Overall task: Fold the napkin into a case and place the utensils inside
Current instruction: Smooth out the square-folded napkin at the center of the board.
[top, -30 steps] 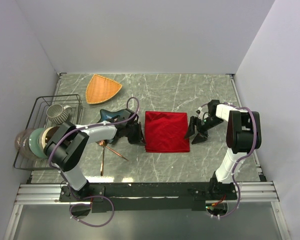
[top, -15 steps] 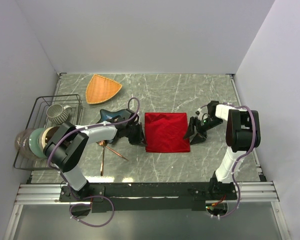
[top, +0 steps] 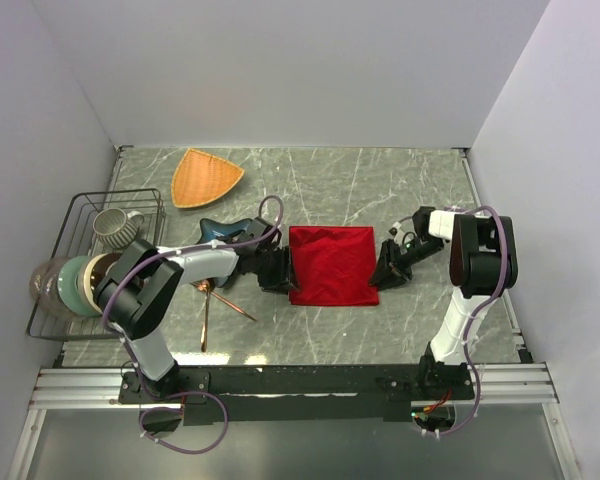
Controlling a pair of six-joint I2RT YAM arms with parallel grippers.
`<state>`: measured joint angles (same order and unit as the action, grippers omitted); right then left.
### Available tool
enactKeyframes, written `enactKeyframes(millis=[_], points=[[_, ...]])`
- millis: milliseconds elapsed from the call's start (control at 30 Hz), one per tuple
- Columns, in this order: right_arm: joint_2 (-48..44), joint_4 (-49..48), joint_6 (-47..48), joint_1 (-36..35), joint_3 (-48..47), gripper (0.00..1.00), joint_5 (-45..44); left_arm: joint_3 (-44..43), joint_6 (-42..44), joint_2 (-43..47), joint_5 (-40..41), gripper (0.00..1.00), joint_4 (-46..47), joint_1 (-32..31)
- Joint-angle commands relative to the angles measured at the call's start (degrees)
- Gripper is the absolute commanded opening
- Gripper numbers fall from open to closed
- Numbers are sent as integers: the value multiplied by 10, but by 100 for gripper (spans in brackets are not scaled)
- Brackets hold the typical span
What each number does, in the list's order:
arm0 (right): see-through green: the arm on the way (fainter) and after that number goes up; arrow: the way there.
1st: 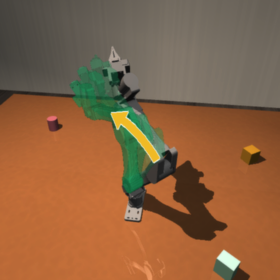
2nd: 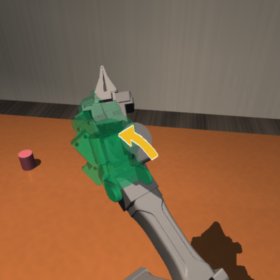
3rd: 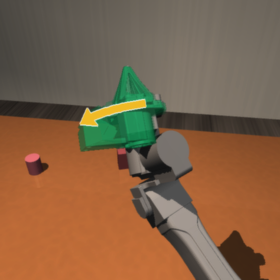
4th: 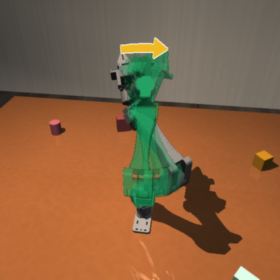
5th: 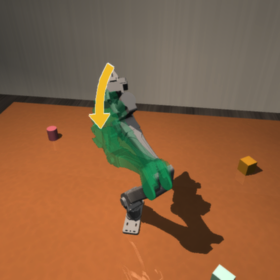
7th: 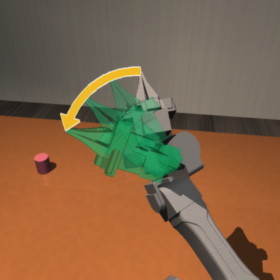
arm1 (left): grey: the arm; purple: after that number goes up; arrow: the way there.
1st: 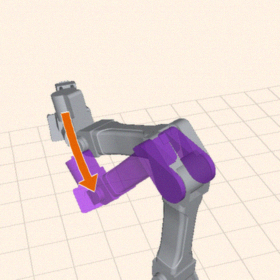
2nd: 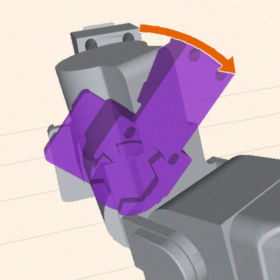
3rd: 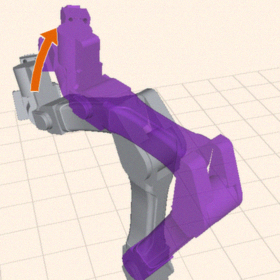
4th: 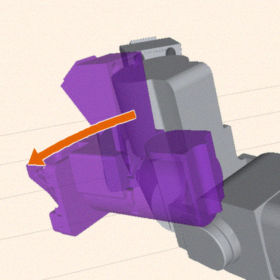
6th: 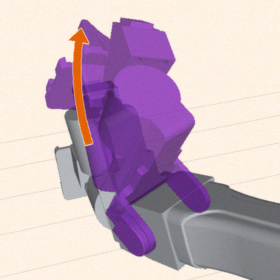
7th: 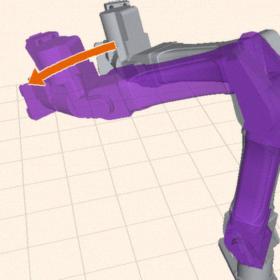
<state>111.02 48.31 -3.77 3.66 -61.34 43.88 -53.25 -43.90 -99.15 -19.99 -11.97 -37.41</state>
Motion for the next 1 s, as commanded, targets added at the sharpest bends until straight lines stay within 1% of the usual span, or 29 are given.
enactKeyframes(millis=[0, 33, 133, 167, 200, 233, 267, 300, 367, 400, 433, 467, 500, 567, 600, 633, 667, 700, 733, 767, 800, 833, 867, 900, 933, 967], points=[[6, -19, 8, 3, 19, 39, -20, -15, 28, 14, 23, 55, -25, 1], [4, -19, 6, 5, 27, 39, -22, -15, 32, 24, 24, 59, -27, 2], [-10, -16, 8, 12, 36, 40, -30, -6, 48, 58, 8, 63, -19, 15], [-14, -15, 9, 20, 36, 41, -33, 2, 50, 69, 2, 64, -2, 22], [-25, -6, 10, 26, 33, 46, -37, 4, 60, 82, -22, 66, 9, 34], [-30, 3, 19, 31, 19, 48, -39, 7, 68, 96, -39, 71, 20, 39], [-34, 12, 26, 38, 11, 52, -35, 4, 80, 125, -52, 74, 30, 43], [-48, 30, 32, 49, 3, 58, -27, -1, 109, 138, -80, 76, 36, 46], [-69, 43, 58, 59, -26, 63, -12, -20, 141, 172, -106, 81, 43, 48], [-96, 51, 65, 61, -37, 69, -6, -32, 178, 179, -116, 83, 45, 51], [-109, 53, 75, 60, -59, 73, 14, -46, 190, 186, -120, 94, 51, 52], [-121, 50, 75, 61, -69, 84, 25, -70, 200, 186, -128, 99, 60, 53], [-141, 41, 71, 59, -95, 100, 38, -83, 212, 182, -135, 99, 74, 59], [-163, 20, 53, 52, -128, 100, 57, -135, 213, 164, -156, 99, 115, 71], [-169, -2, 46, 49, -171, 100, 55, -160, 220, 157, -162, 99, 128, 87], [-174, -11, 41, 36, -196, 100, 46, -213, 225, 147, -164, 99, 138, 95], [-185, -20, 41, 33, -221, 100, 39, -239, 238, 143, -157, 99, 140, 103], [-190, -43, 40, 28, -267, 100, 34, -262, 244, 141, -153, 99, 143, 117], [-196, -60, 43, 20, -286, 100, 31, -299, 252, 138, -160, 99, 158, 124], [-211, -83, 40, 18, -297, 100, 44, -310, 262, 135, -172, 99, 171, 130], [-218, -157, 5, 18, -301, 100, 65, -319, 261, 132, -169, 99, 185, 135], [-223, -208, -26, 18, -293, 100, 79, -329, 254, 124, -160, 99, 198, 135], [-232, -272, -73, 18, -276, 100, 64, -333, 219, 118, -133, 99, 211, 135], [-232, -406, -202, 18, -227, 100, 55, -339, 206, 110, -137, 99, 207, 136], [-225, -466, -244, 22, -209, 100, 73, -346, 193, 86, -155, 99, 203, 136], [-191, -520, -303, 34, -197, 100, 175, -343, 142, 72, -197, 99, 214, 135]])
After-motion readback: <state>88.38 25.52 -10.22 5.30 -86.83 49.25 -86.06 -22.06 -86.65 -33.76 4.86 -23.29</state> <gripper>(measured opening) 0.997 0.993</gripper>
